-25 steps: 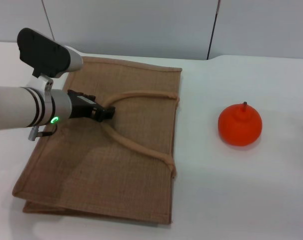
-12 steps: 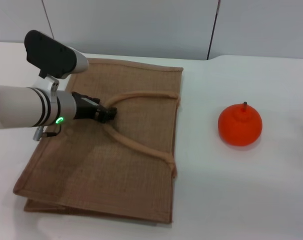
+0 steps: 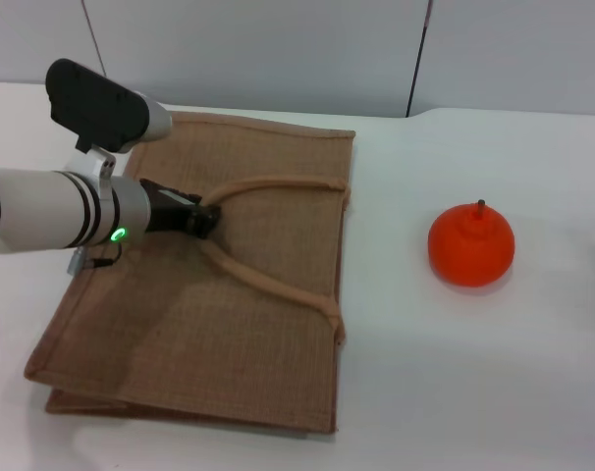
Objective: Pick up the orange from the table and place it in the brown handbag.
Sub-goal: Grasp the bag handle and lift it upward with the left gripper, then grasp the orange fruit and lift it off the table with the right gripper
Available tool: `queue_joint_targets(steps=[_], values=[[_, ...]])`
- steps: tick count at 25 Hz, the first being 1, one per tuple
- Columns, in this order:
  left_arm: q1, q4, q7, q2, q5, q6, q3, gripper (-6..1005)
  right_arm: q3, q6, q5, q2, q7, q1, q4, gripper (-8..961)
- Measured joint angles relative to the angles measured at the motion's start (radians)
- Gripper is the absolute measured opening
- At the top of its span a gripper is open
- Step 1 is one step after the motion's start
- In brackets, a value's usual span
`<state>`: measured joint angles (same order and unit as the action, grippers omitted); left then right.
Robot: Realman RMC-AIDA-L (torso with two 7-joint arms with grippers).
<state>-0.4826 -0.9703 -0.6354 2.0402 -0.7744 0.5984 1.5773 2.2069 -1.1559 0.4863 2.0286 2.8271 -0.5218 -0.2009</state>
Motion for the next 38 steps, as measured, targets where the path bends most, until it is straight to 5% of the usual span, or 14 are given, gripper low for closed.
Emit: queue_joint_targets(steps=[4,10,31,38], values=[[0.000,-0.013,-0.002,0.000,-0.006,-0.017,0.000,263,-0.001,-0.001,0.001,0.001,0.000,-0.003,0.000,808],[0.015,-0.101,-0.013,-0.007,-0.021,-0.022,0.000,140,-0.001,-0.004,0.033,0.000,0.000,-0.007,0.000,809],[0.140,-0.604,-0.123,-0.011,-0.039,0.169,-0.074,132,-0.009,-0.056,0.302,-0.020,-0.163,-0.020,0.075,812],[0.151,-0.701,-0.144,-0.011,-0.038,0.241,-0.116,132,-0.120,-0.133,0.315,-0.026,-0.274,0.006,0.151,815]])
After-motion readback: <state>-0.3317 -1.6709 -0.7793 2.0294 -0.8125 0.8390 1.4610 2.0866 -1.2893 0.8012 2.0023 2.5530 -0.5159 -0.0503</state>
